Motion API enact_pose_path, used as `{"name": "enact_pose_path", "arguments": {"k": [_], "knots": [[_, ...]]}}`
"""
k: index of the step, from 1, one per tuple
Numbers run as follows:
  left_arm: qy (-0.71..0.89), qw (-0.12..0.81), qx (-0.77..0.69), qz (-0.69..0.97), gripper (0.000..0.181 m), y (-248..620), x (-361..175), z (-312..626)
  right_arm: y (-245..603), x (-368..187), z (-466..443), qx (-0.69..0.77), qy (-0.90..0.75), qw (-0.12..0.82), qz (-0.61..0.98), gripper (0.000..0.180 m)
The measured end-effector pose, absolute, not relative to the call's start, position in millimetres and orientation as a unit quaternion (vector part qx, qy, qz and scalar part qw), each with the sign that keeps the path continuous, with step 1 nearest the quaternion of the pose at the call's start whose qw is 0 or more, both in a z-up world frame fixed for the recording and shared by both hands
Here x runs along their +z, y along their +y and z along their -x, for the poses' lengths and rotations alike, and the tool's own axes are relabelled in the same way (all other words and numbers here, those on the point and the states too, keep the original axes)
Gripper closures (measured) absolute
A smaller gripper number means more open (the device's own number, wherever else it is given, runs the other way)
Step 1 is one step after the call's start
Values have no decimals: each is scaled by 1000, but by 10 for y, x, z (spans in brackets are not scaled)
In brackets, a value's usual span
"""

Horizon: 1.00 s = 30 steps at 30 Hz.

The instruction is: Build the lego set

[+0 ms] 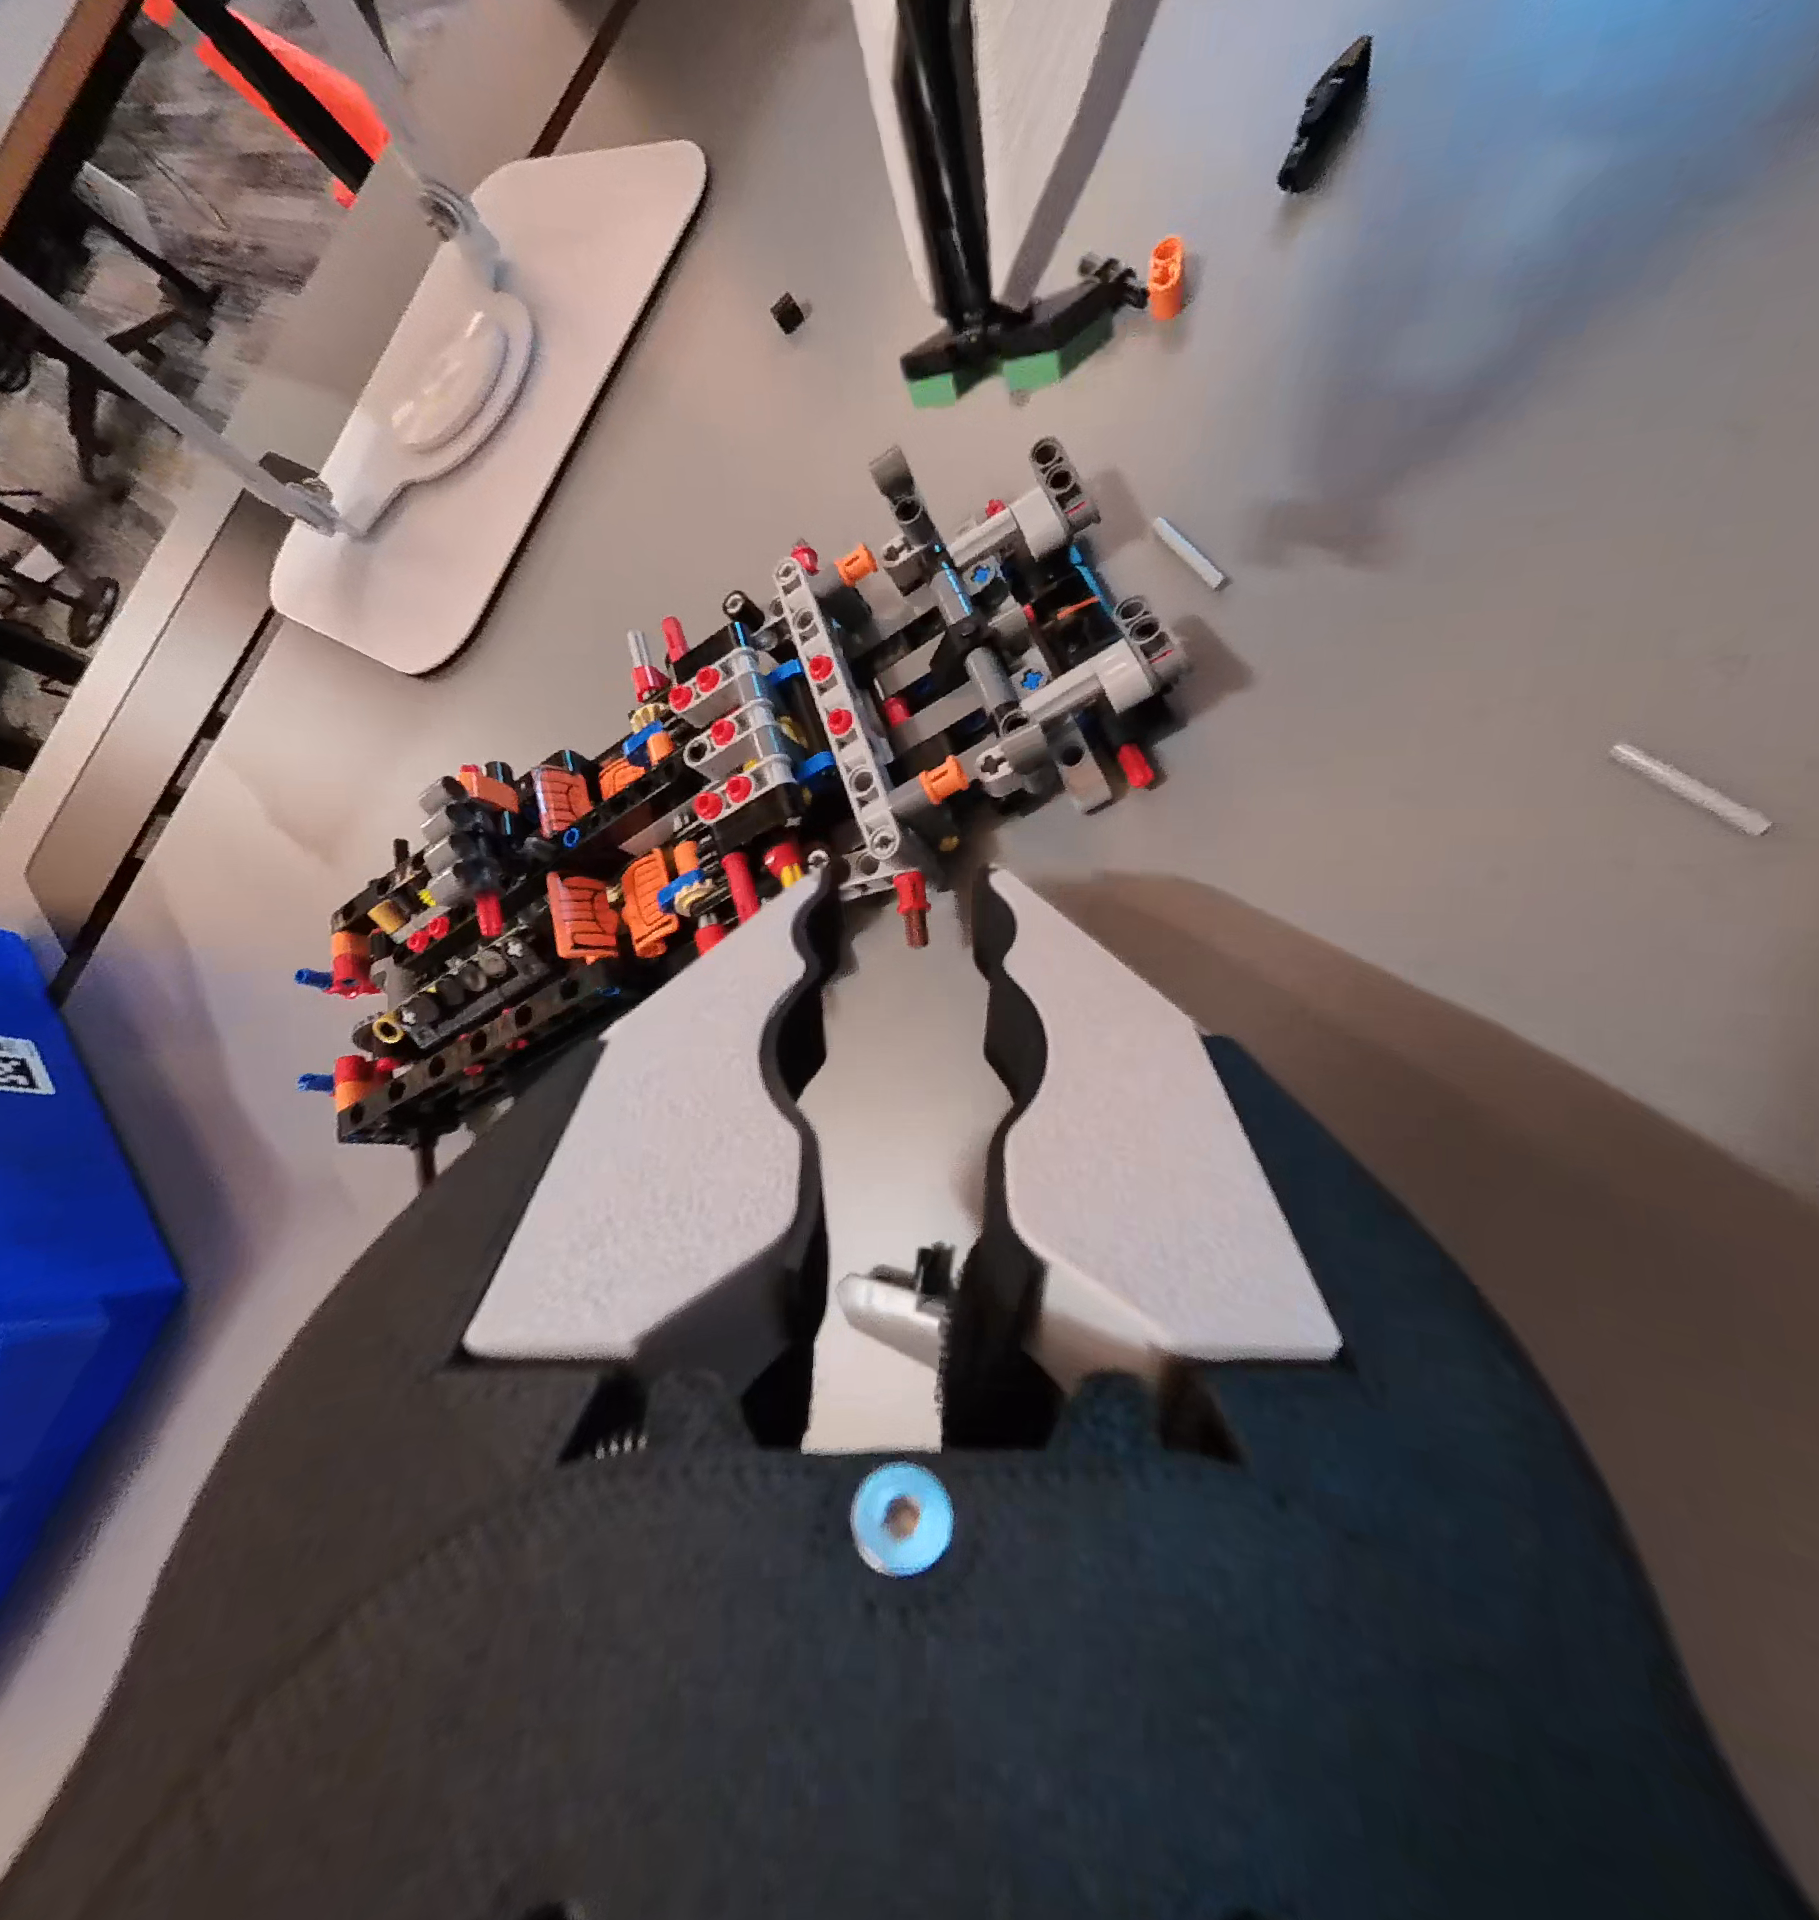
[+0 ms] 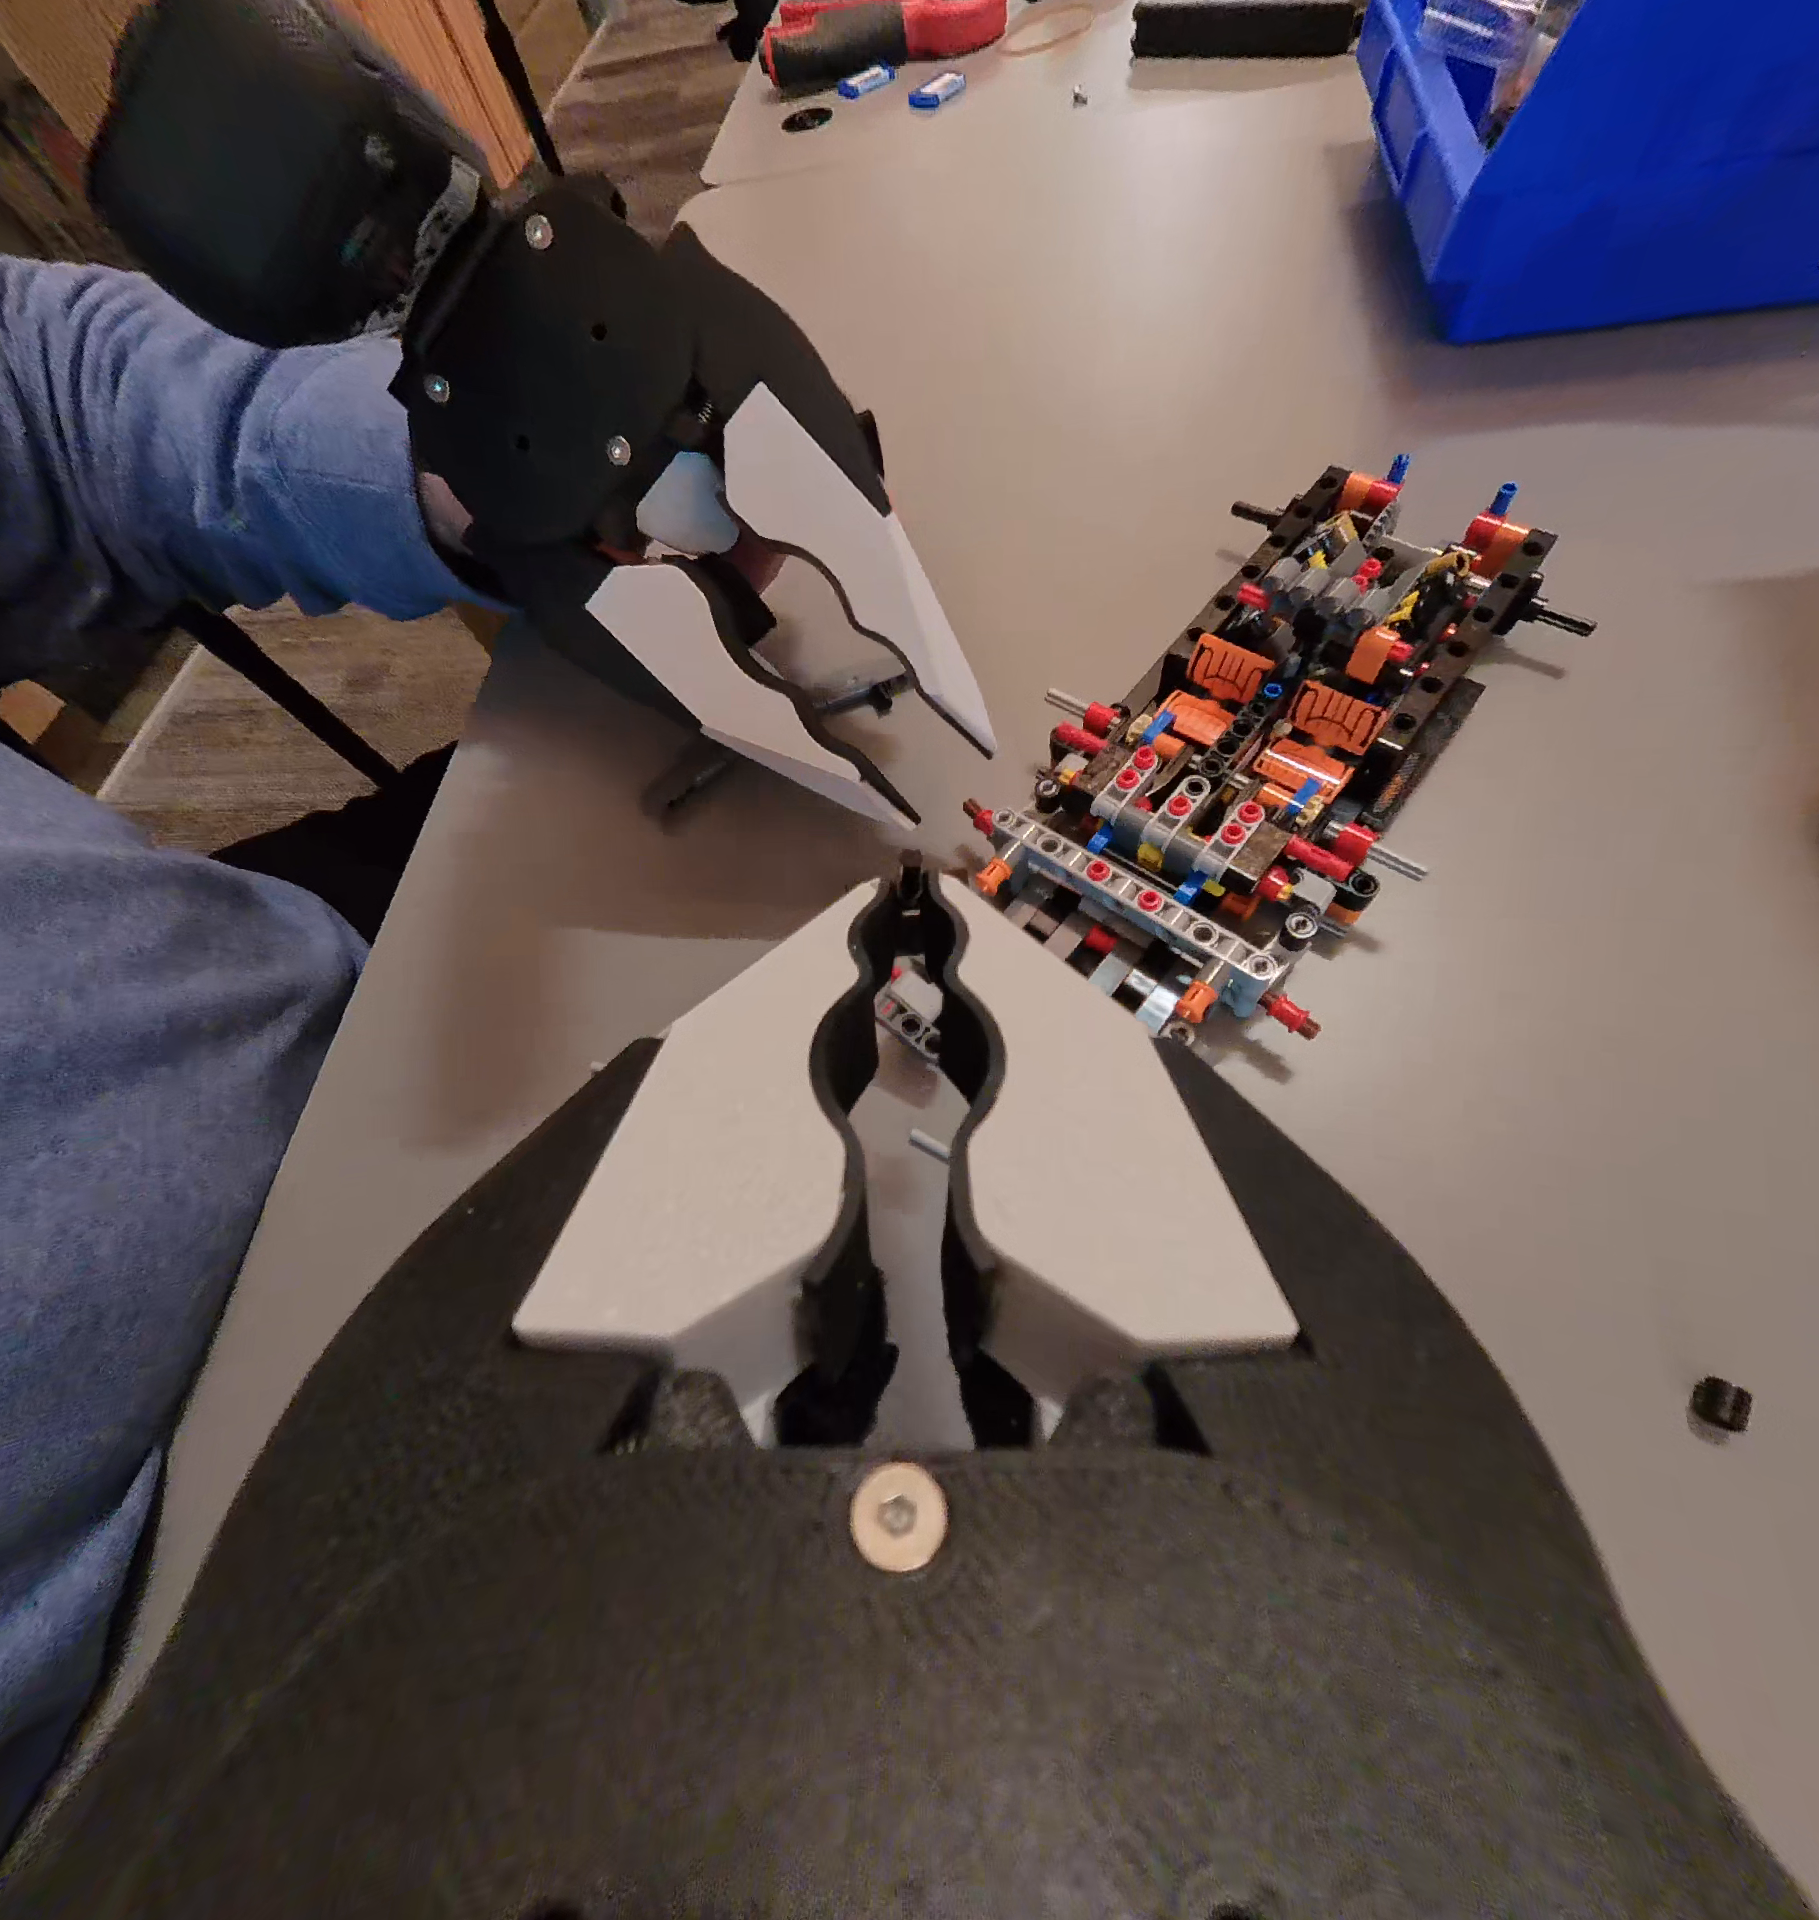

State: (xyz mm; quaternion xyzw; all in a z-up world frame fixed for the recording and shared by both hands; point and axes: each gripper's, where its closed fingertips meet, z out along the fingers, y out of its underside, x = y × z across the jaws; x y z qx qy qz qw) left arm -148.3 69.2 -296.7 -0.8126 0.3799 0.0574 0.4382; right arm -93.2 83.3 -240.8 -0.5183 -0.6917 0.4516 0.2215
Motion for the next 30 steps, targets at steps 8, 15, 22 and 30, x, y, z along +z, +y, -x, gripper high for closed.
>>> {"name": "enact_pose_path", "arguments": {"k": [8,15,22,30], "knots": [[354,442,55,822,156,714,-2996,1647,901,-2370,1006,453,-688,221,522,177],[350,447,71,820,156,725,-2931,1708,1014,-2398,1177,472,-661,161,561,177],[353,447,68,819,158,749,-2900,1782,1108,-2522,1361,464,-630,131,609,178],[362,484,61,794,154,901,-2746,1461,1136,-2543,1429,478,-593,104,639,178]]}}
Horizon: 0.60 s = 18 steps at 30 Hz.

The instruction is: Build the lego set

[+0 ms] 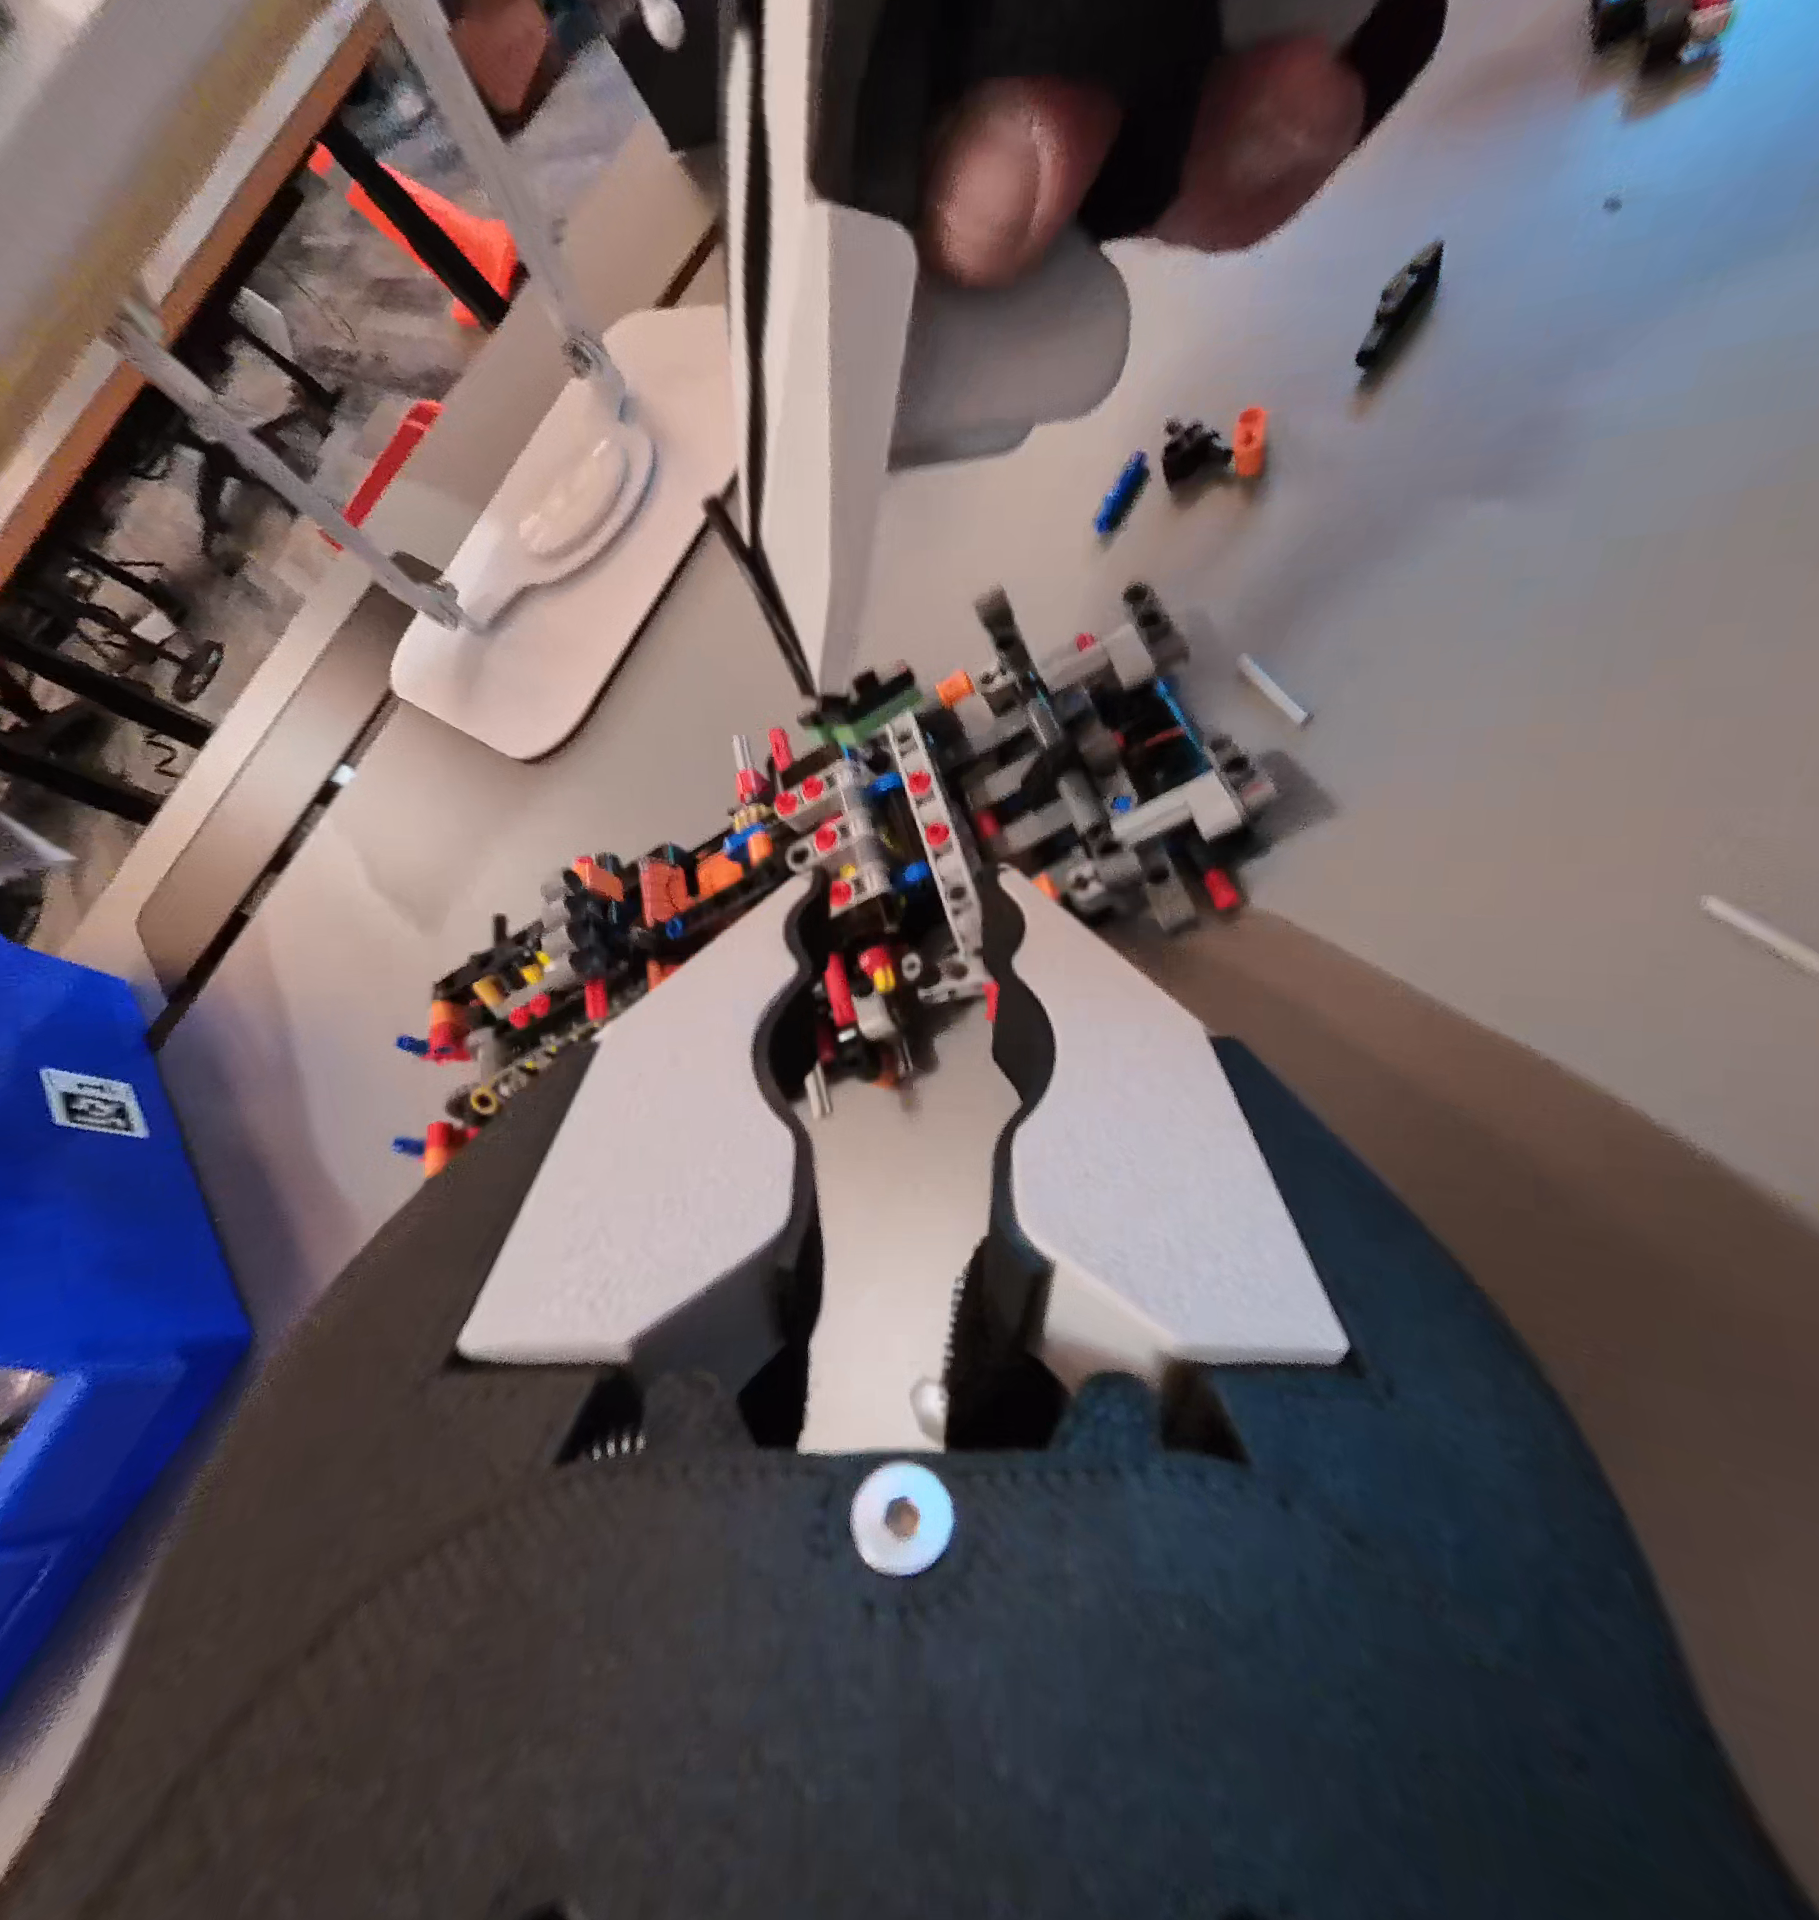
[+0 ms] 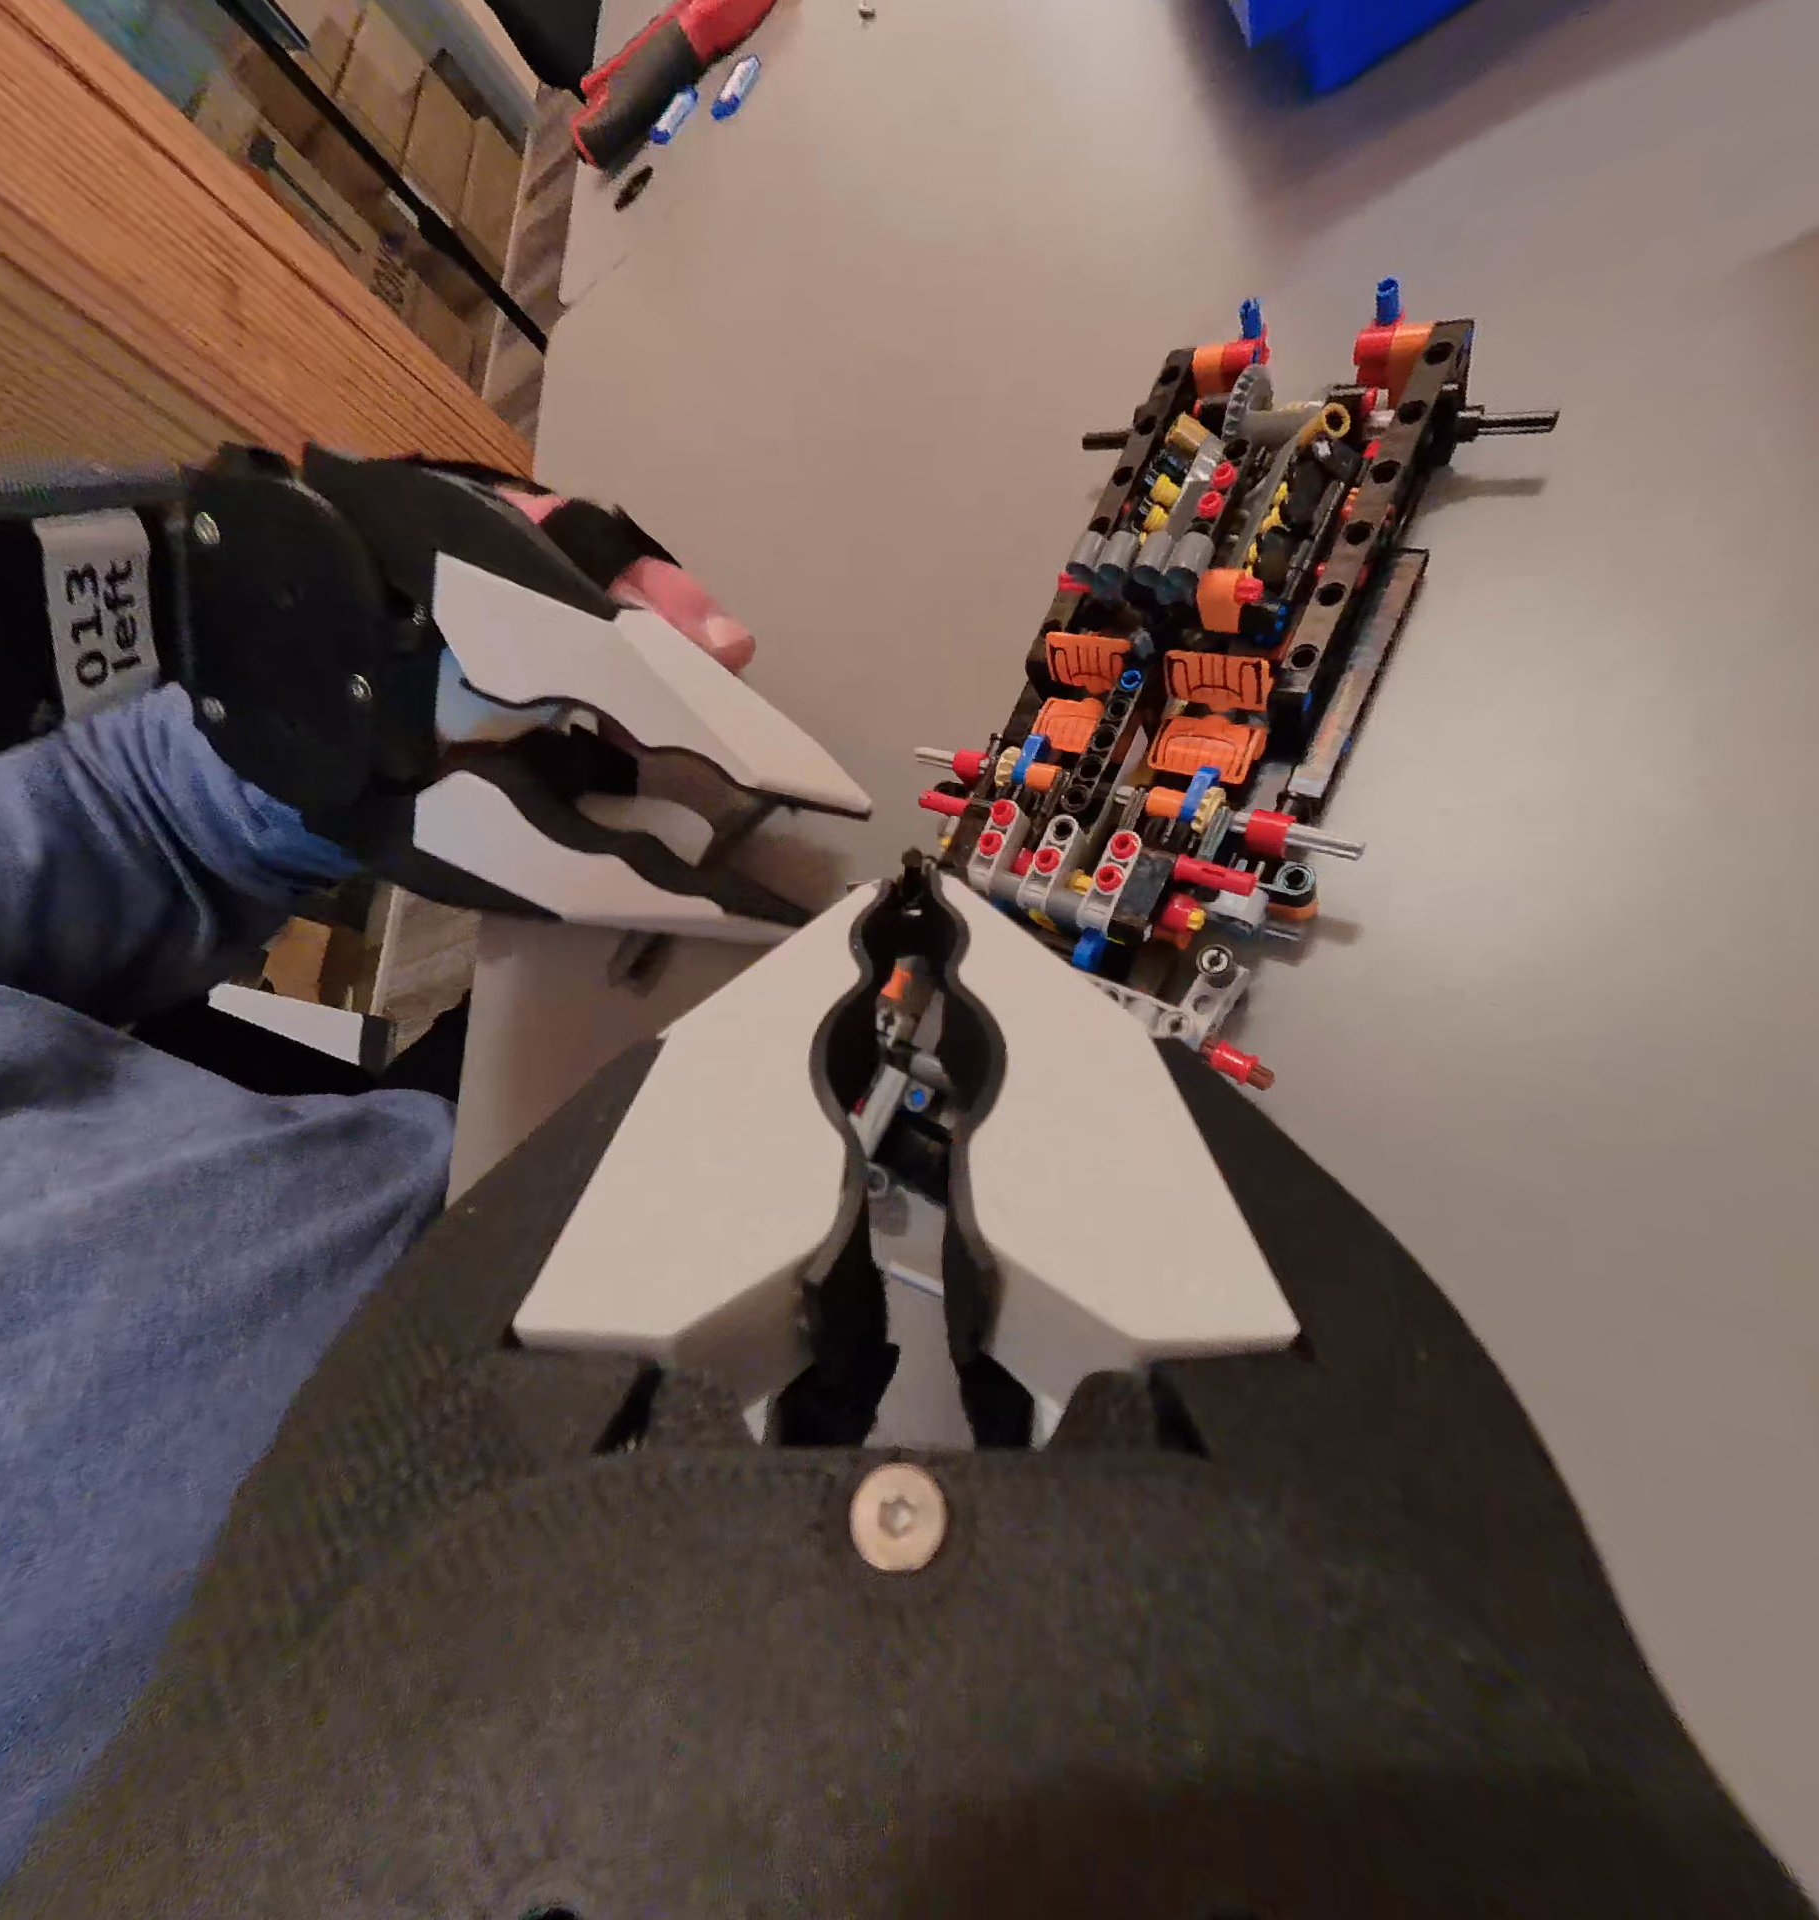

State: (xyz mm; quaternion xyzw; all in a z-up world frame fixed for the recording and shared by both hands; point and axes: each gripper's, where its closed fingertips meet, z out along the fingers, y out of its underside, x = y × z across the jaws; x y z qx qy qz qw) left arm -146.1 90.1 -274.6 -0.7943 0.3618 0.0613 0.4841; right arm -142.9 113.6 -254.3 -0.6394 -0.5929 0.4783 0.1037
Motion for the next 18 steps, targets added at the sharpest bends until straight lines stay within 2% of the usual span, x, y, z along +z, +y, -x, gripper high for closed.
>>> {"name": "enact_pose_path", "arguments": {"k": [3,12,18], "knots": [[347,506,78,786,146,1009,-2649,1405,1100,-2473,1444,491,-587,107,634,177],[326,536,67,776,143,1135,-2511,1330,1099,-2285,1420,514,-574,127,625,177],[325,552,105,760,149,1203,-2408,1305,1079,-2244,1459,530,-560,133,623,177]]}}
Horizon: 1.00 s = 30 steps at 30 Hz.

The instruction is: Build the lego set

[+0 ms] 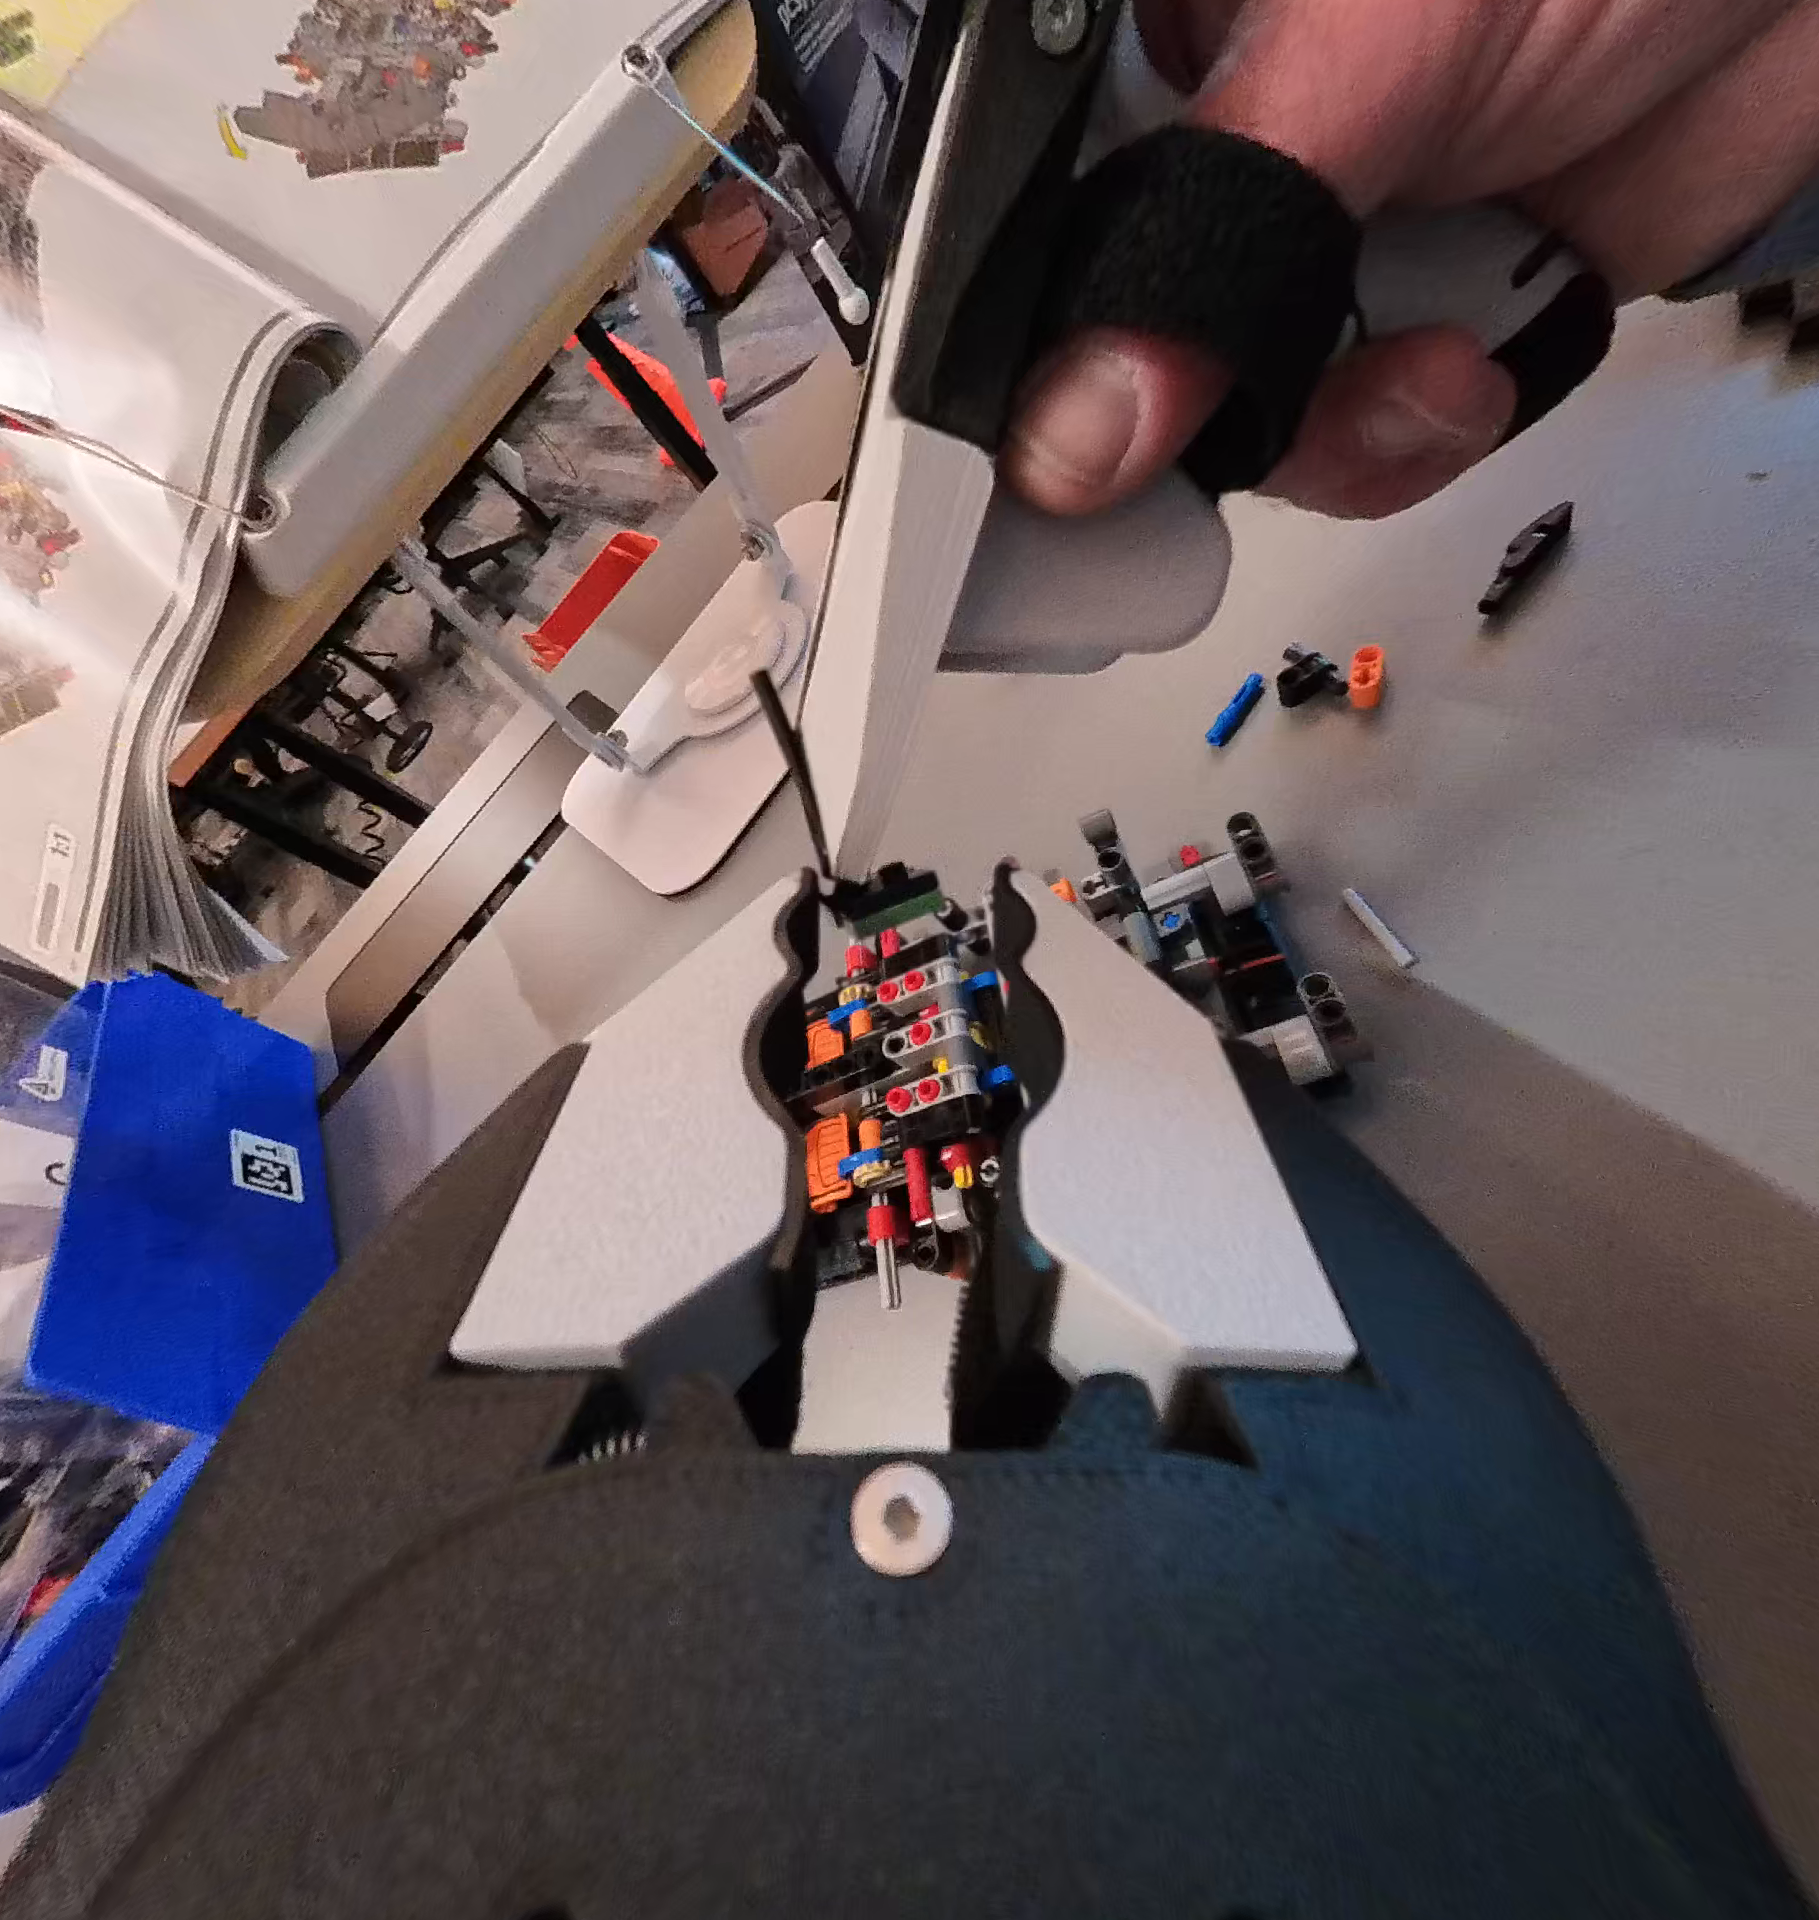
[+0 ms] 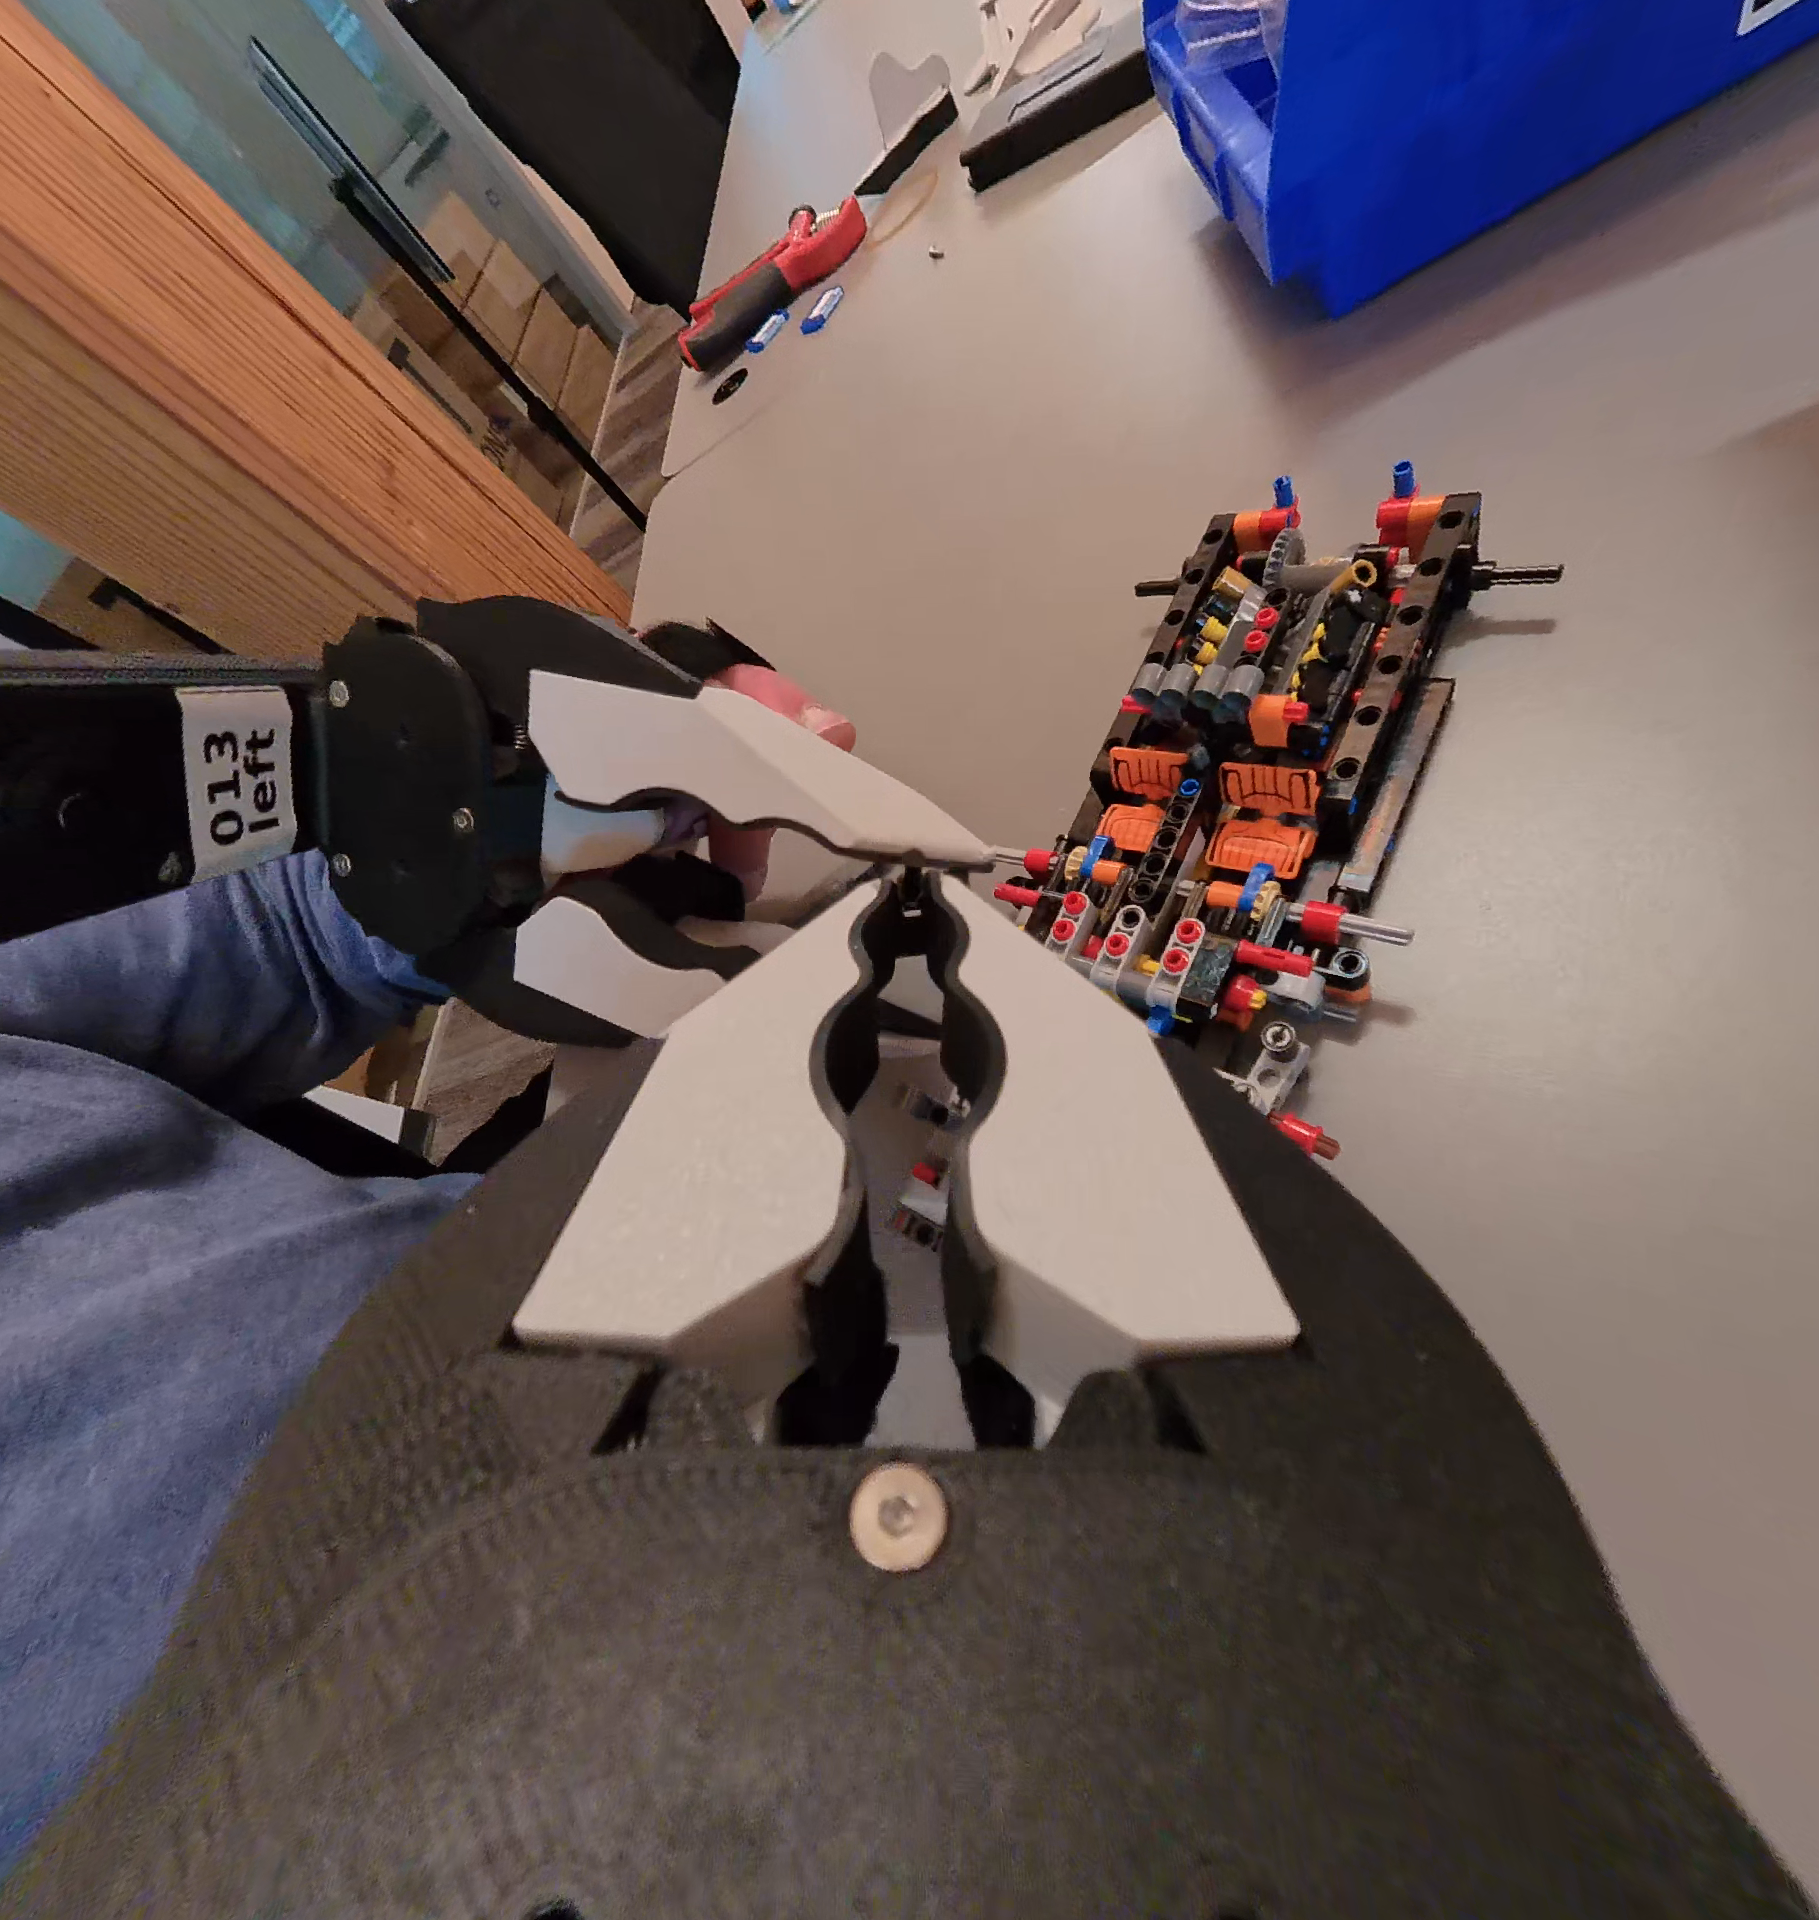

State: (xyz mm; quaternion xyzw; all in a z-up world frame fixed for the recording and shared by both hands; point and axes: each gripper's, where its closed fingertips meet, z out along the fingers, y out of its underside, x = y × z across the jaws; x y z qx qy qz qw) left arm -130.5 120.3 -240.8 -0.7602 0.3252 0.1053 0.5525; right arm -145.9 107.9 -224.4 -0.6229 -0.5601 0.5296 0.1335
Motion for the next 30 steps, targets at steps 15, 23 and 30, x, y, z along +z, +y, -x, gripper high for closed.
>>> {"name": "enact_pose_path", "arguments": {"k": [15,23,30], "knots": [[294,602,81,738,165,1174,-2170,1360,1155,-2007,1463,574,-510,151,622,164],[305,609,80,728,165,1166,-2153,1339,1069,-2000,1469,576,-523,146,611,176],[320,600,83,729,159,1174,-2196,1350,1096,-2028,1467,563,-529,162,614,177]]}}
